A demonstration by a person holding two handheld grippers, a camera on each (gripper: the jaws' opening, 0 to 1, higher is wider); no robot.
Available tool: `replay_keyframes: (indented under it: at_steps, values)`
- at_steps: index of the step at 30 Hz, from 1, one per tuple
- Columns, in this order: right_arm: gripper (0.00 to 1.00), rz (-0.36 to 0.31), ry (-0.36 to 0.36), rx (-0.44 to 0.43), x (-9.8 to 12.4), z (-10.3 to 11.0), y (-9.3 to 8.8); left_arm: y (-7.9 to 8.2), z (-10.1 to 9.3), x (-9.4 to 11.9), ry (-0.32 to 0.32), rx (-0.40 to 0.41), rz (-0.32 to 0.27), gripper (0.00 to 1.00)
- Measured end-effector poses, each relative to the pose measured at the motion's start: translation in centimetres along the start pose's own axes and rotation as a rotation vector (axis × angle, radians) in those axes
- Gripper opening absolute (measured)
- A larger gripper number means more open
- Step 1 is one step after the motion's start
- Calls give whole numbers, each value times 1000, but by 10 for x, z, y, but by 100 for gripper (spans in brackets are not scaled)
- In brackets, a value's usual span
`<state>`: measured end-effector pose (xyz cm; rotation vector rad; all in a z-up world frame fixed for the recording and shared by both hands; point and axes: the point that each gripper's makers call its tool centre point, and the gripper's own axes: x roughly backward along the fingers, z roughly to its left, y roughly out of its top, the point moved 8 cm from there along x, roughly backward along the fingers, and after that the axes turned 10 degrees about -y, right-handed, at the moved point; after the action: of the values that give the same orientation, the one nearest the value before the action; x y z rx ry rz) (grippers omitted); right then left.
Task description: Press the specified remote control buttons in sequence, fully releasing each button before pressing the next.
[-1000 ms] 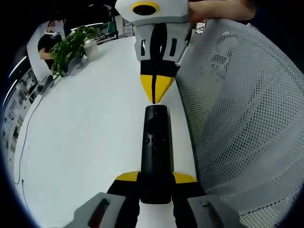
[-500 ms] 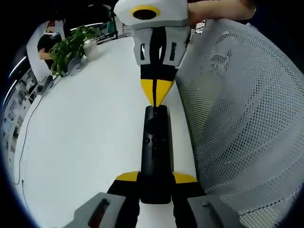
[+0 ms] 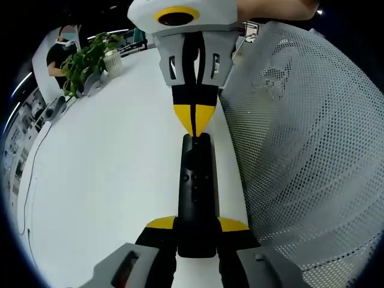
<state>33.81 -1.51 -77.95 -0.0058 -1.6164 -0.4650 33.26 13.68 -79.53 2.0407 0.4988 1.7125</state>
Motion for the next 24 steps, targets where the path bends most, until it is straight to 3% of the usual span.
replay_keyframes:
  at_steps: [8, 10, 13, 20, 24]
  values:
    - [0, -3, -15, 28, 1, 1, -1, 1, 0, 0, 0, 5, 4, 25]
    - [0, -33, -18, -48, 1, 0, -4, 1, 0, 0, -1, 5, 5, 25]
    - [0, -40, -8, -43, 1, -1, -4, 1, 0, 0, 0, 2, 1, 25]
    - [0, 12, -22, -78, 0, 1, 1, 5, 0, -1, -6, 0, 51, 25]
    - [0, 18, -43, -132, 1, 1, 0, 4, 1, 0, -9, 4, 51, 25]
